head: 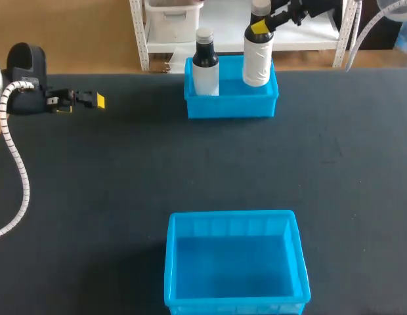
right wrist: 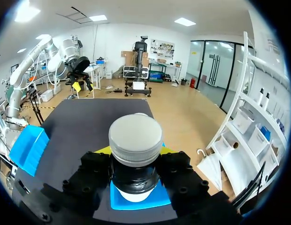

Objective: Pick up the bottle, and place it in the far bin if it is heavy, or in the near bin if it is light.

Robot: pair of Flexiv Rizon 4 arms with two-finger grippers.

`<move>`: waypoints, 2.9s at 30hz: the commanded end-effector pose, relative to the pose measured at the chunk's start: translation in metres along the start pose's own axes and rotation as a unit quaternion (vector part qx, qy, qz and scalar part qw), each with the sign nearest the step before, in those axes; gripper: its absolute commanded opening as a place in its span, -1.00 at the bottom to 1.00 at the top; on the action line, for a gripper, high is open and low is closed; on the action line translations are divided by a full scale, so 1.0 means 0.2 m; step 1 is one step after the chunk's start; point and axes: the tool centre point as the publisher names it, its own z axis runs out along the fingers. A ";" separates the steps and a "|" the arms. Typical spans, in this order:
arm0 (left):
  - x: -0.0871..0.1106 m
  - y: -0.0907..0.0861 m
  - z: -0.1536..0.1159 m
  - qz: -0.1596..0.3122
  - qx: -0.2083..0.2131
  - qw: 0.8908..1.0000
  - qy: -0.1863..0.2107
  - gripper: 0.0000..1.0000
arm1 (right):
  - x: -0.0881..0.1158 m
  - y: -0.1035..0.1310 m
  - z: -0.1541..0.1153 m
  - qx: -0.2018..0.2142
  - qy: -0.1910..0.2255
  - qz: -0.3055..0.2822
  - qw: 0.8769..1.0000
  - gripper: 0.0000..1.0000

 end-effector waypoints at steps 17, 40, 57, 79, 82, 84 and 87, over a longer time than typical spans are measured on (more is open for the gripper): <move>0.00 0.00 0.00 0.000 0.000 1.000 0.000 1.00 | 0.12 -0.07 0.12 -0.055 -0.004 0.013 0.998 -1.00; 0.00 0.00 0.00 0.000 0.000 1.000 0.000 1.00 | 0.23 -0.12 0.22 -0.057 -0.006 0.017 0.998 -1.00; 0.00 0.00 0.00 0.000 0.000 1.000 0.000 1.00 | 0.28 -0.10 0.27 -0.058 -0.008 0.025 0.998 -1.00; 0.00 0.00 0.00 0.000 0.000 1.000 0.000 1.00 | 0.28 -0.09 0.21 -0.054 0.008 0.039 0.998 1.00; 0.00 0.00 0.00 0.000 0.000 1.000 0.000 1.00 | 0.29 -0.08 0.16 -0.043 0.013 0.046 0.998 1.00; 0.00 0.00 0.00 0.000 0.000 1.000 0.000 1.00 | 0.30 -0.07 0.12 -0.037 0.016 0.052 0.998 1.00; 0.00 0.00 0.00 0.000 0.000 1.000 0.000 1.00 | 0.32 -0.06 0.05 -0.023 0.022 0.061 0.998 1.00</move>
